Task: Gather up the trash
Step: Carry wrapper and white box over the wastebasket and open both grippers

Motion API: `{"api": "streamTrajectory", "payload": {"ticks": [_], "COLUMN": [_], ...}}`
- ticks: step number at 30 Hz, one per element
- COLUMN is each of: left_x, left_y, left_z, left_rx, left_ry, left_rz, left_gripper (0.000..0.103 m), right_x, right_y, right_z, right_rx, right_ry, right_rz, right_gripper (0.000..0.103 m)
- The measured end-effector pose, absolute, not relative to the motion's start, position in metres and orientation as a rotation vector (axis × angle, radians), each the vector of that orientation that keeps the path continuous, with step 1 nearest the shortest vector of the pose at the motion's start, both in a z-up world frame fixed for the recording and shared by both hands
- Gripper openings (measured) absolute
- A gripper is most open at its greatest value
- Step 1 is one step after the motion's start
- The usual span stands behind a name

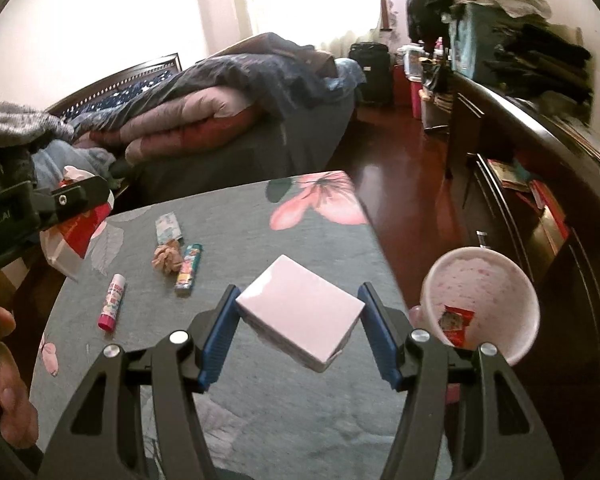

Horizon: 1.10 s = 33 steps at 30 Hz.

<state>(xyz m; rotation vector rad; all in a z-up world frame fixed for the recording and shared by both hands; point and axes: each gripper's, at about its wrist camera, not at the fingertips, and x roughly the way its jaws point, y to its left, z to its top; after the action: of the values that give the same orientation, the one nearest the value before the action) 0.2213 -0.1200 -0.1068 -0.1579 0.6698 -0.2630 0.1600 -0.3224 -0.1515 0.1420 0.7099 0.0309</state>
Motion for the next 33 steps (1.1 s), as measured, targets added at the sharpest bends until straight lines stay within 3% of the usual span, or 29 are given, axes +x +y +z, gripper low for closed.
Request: {"api": "streamTrajectory", "payload": {"ticks": [18, 33], "left_x": [0.224, 0.256], "left_y": [-0.243, -0.372], "left_z": [-0.109, -0.154], "left_rx": [-0.047, 0.069], "left_ry": [0.681, 0.739], "left_rz": [-0.441, -0.639], "left_gripper": [0.058, 0.058], "right_x": [0.129, 0.142], "right_y": [-0.432, -0.536], "right_z": [-0.161, -0.215], "right_rx": [0.232, 0.333], "right_ry": [0.664, 0.708], "right_rz": [-0.152, -0.357], "right_gripper": [0.061, 0.061]}}
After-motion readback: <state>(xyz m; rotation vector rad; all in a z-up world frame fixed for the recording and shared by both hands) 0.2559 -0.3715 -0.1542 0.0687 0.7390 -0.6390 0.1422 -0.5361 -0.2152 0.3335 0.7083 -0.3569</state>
